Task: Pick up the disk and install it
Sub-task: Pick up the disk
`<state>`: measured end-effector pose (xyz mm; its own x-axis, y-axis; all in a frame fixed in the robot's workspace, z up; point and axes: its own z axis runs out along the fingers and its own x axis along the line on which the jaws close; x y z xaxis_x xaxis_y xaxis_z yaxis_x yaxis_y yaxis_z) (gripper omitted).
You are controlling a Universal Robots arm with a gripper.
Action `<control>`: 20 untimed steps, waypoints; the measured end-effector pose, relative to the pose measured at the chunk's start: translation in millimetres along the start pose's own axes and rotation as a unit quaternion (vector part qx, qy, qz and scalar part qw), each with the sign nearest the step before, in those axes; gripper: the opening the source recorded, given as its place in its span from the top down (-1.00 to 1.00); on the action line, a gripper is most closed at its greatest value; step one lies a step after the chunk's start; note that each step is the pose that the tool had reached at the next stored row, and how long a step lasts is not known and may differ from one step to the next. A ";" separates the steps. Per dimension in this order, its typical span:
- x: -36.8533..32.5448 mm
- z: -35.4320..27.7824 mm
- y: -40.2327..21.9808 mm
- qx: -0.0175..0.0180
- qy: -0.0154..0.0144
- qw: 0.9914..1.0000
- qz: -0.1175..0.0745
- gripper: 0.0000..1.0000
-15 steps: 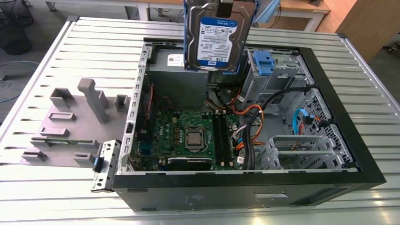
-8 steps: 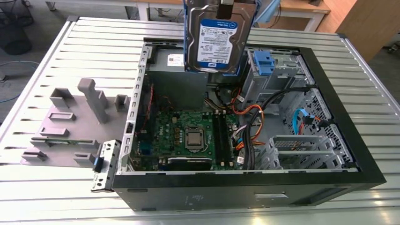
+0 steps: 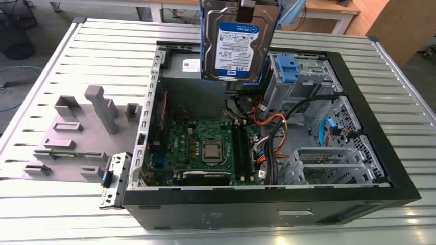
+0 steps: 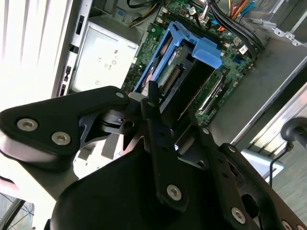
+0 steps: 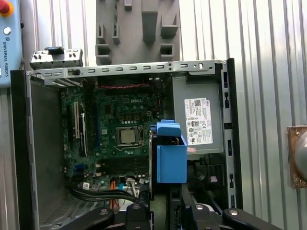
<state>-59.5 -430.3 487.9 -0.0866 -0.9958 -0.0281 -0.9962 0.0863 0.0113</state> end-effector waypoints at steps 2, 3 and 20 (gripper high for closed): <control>0.7 0.2 0.0 0.000 0.001 1.000 0.000 0.30; 0.9 0.2 -0.1 0.000 0.001 1.000 0.000 0.30; 6.6 1.7 -0.6 0.001 0.009 1.000 0.000 0.30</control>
<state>-59.5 -436.9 486.0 -0.0866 -0.9962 -0.0100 -0.9962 0.0865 0.0097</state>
